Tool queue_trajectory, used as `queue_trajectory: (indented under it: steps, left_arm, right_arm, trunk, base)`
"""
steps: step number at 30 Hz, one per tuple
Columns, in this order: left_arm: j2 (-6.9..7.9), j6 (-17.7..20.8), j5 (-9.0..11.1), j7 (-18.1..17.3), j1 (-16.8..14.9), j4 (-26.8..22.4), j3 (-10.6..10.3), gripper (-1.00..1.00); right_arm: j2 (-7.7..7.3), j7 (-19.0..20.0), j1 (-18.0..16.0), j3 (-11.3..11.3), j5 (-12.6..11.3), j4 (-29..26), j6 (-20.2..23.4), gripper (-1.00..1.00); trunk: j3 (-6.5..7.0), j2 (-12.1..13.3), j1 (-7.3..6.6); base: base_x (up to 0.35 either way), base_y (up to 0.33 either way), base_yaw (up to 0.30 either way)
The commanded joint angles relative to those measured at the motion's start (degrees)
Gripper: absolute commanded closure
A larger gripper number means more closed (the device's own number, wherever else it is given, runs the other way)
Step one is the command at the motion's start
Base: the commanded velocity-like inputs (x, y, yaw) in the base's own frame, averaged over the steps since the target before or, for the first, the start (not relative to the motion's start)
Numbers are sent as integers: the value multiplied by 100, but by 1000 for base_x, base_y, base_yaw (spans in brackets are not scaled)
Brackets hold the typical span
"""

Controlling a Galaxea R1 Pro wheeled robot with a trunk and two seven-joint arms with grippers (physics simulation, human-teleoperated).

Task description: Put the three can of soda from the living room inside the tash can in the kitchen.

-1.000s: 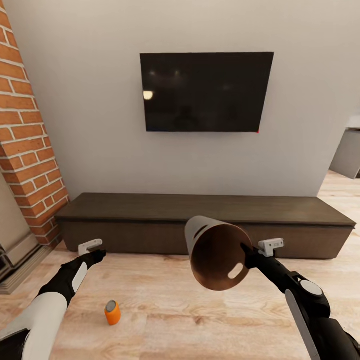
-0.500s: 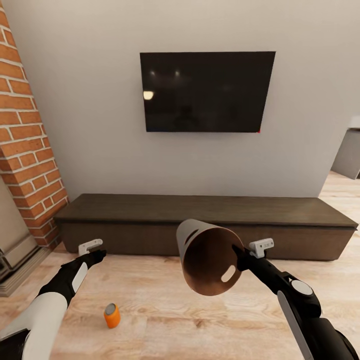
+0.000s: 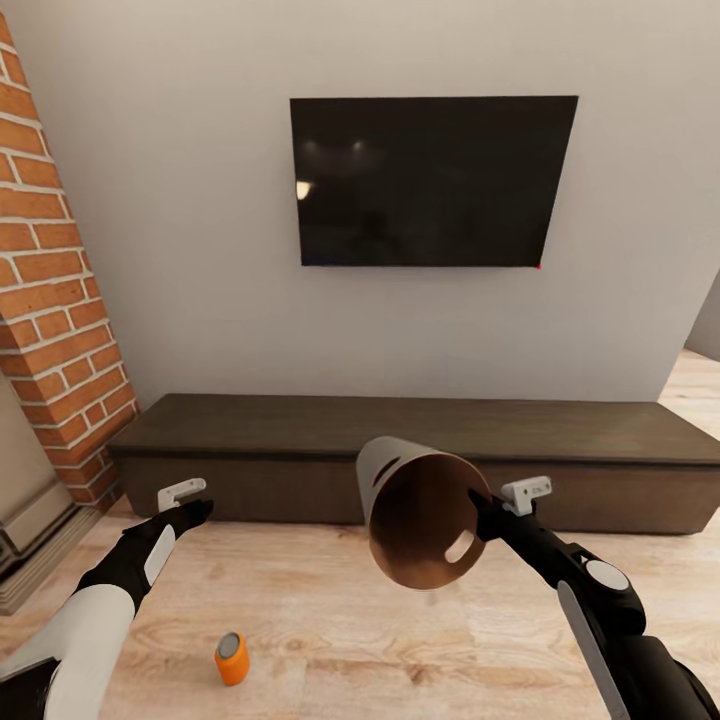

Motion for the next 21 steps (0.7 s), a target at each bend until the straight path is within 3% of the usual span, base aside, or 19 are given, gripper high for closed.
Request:
queue_trajectory:
  steps: [1, 4, 11, 14, 21]
  left_arm:
    - [0, 0, -1, -3, 1, 1, -1, -100]
    - [0, 1, -2, -5, 3, 1, -7, -100]
    - [-1, -5, -3, -7, 4, 1, -149, -100]
    - [-1, -7, -3, -7, 4, 1, -188, -100]
    - [-1, -8, 5, -20, 4, 111, -209, -100]
  right_arm:
    - [-3, 21, -3, -33, -87, -8, 7, 100]
    - [-5, 24, -3, -272, -103, -8, 6, 100]
    - [-20, 84, -3, -1129, -131, -3, 0, 100]
    - [-16, 121, -1, -1336, -139, 0, 7, 100]
    - [-3, 125, -3, -1309, -140, 0, -1, 100]
  trunk:
    - [1, 0, 0]
    - [1, 0, 0]
    - [1, 0, 0]
    - [1, 0, 0]
    - [1, 0, 0]
  base:
    - [24, 28, 0]
    - [14, 16, 0]
    - [3, 3, 0]
    - [0, 0, 0]
    - [122, 52, 0]
